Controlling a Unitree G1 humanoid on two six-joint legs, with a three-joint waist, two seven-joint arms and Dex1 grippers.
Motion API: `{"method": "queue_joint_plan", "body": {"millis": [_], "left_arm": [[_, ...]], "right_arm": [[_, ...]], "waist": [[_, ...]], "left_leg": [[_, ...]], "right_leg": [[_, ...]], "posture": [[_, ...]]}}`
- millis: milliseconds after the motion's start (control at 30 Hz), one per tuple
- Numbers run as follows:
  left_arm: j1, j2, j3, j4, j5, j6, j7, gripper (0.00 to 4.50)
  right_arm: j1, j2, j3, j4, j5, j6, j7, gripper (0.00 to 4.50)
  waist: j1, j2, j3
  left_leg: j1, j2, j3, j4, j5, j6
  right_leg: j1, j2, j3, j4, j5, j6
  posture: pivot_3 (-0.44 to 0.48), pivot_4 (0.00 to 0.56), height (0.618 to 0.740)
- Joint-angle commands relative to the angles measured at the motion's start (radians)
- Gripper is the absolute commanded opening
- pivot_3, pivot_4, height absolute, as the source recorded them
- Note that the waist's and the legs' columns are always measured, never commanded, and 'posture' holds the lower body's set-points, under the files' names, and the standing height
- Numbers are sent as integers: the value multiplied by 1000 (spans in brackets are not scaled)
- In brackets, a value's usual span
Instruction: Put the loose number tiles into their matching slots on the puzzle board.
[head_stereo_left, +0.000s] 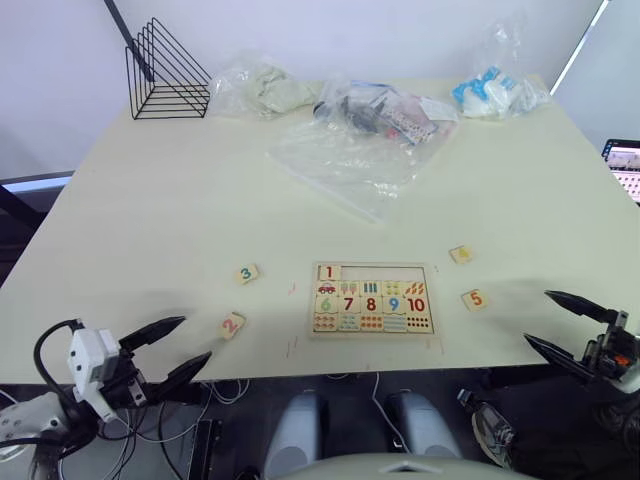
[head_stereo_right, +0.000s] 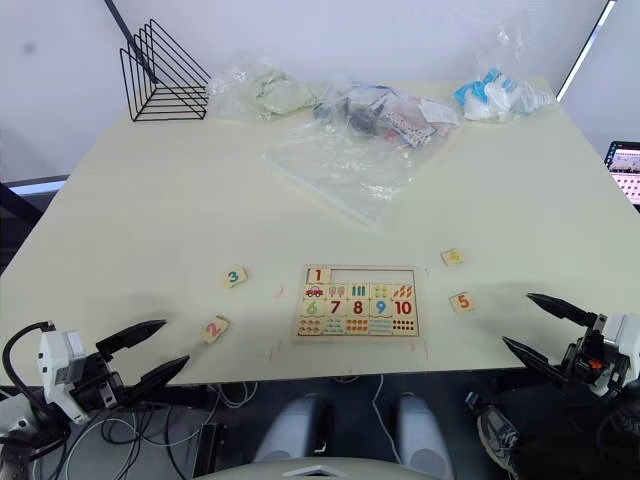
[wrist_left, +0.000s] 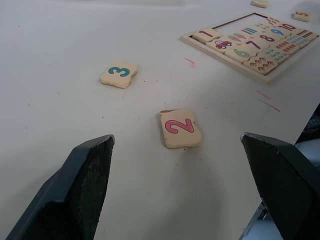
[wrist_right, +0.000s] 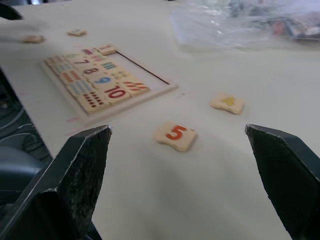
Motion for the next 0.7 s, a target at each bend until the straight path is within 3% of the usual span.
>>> {"method": "queue_joint_plan", "body": {"millis": [33,400,700], "left_arm": [[16,-12,-3,-66,17,2,62,4305],[134,-106,-80,-360,77,173,354,4305],[150,-103,-151,-488,170,340,536,4305]], "right_arm": [[7,-25,-3,-50,36,22,52,4500],[10,-36,13,-95,43,54,110,4500],[39,-42,-15,-129,58,73,110,4500]], "waist": [[0,0,0],[1,-1,0],[0,-1,0]], "left_leg": [[0,0,0,0,0,0],[0,0,-1,0,0,0],[0,0,-1,0,0,0]], "right_leg": [[0,0,0,0,0,0],[0,-1,0,0,0,1],[0,1,0,0,-1,1]], "posture": [[0,150,740],[0,150,740],[0,150,740]]}}
